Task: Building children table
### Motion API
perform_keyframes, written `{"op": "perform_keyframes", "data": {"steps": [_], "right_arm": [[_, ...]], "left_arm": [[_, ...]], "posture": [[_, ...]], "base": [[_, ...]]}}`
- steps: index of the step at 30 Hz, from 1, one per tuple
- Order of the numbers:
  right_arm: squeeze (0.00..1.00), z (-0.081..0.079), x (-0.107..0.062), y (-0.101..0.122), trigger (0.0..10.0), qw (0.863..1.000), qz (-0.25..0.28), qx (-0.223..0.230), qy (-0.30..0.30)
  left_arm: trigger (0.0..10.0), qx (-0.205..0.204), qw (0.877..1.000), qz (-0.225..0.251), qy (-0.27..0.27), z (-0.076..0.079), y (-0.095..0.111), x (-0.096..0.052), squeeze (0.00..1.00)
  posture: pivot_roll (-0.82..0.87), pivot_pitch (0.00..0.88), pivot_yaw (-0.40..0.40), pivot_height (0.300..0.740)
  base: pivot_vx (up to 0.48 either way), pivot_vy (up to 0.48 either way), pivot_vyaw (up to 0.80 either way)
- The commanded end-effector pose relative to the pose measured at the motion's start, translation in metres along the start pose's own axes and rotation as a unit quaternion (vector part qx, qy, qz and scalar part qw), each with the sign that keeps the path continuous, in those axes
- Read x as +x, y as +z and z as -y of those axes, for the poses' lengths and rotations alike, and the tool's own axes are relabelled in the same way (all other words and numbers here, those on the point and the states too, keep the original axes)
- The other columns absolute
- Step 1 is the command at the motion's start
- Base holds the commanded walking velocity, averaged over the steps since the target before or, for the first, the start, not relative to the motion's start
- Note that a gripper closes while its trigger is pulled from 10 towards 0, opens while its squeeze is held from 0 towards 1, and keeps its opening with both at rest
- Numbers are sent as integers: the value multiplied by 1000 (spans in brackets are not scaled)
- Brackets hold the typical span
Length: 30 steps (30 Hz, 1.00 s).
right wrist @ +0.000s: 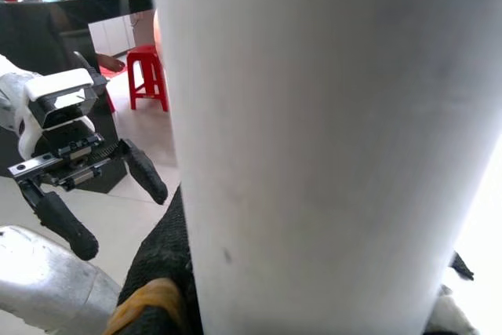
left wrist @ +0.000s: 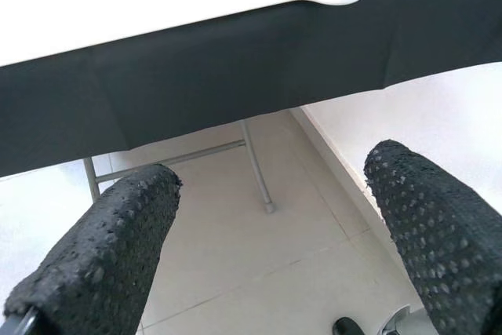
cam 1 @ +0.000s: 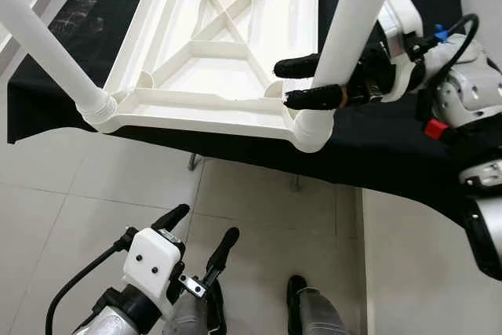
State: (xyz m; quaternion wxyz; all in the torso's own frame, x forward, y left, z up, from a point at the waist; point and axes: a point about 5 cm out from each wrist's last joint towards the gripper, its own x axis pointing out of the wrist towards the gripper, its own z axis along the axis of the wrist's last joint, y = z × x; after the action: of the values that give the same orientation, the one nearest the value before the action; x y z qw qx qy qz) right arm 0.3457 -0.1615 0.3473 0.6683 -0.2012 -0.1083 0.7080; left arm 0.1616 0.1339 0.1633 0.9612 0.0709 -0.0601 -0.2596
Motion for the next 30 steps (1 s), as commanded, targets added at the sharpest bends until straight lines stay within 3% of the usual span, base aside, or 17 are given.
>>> {"op": "perform_keyframes", "data": {"steps": [1,11,30], "right_arm": [[0,-3,4,-15,10000,999,-20,22,13],[0,-2,5,-13,10000,999,-23,19,15],[0,0,-7,-9,10000,999,-29,17,-5]], "left_arm": [[10000,-2,1000,-10,-1,1,-1,-4,0],[10000,-2,1000,-11,-1,1,0,-4,0],[10000,-1,1000,-18,-2,0,-1,-8,0]], "posture": [[109,412,42,740],[116,419,44,740],[120,434,56,740]], "base": [[0,0,0],[0,0,0],[0,0,0]]}}
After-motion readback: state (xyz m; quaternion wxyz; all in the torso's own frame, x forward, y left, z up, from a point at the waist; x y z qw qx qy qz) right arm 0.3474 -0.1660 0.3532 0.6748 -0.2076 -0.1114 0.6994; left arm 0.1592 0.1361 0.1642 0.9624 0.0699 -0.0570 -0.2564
